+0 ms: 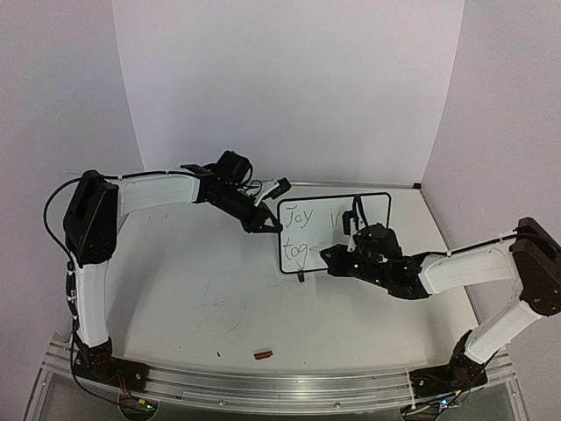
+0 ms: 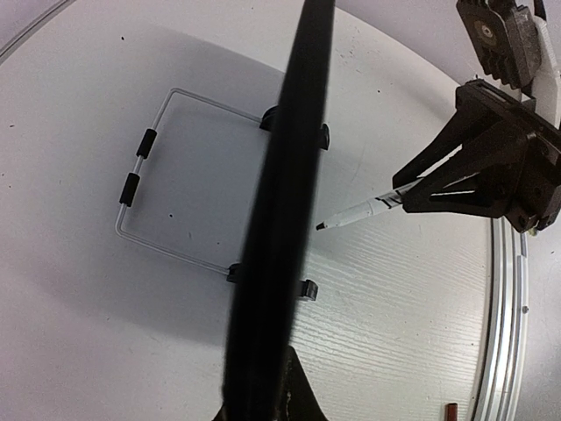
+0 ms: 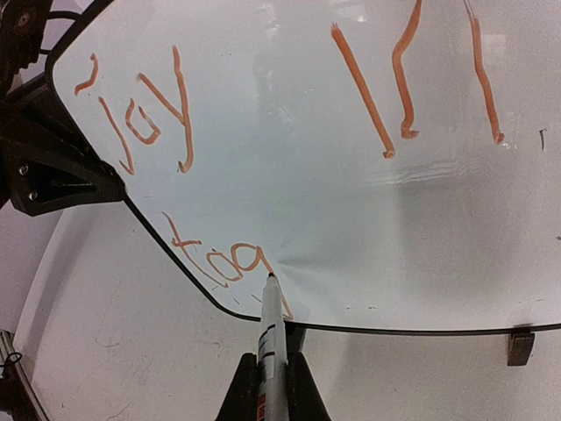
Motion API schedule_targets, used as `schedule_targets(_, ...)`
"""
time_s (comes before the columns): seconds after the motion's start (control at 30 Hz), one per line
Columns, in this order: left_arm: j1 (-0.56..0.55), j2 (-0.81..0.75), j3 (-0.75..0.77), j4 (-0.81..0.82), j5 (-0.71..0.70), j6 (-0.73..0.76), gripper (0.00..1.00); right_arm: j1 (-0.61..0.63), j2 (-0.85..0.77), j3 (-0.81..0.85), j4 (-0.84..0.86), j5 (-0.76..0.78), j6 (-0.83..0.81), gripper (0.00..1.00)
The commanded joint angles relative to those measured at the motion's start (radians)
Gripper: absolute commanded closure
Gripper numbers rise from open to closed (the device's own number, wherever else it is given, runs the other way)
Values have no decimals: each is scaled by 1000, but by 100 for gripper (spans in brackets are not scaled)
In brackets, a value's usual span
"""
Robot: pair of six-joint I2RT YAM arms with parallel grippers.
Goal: Write a sentence on the whiteboard
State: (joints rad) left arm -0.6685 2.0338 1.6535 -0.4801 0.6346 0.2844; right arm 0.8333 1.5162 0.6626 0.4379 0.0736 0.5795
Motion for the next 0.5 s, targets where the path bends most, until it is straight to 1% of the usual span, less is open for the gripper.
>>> schedule_targets(0.0,4,-23,-17,-43,-44,22,100,-3,24,52,1,38,-14,100)
schedule_targets(0.47,4,-22,-18,-43,-44,24,100,-3,55,64,-11,95,6,100)
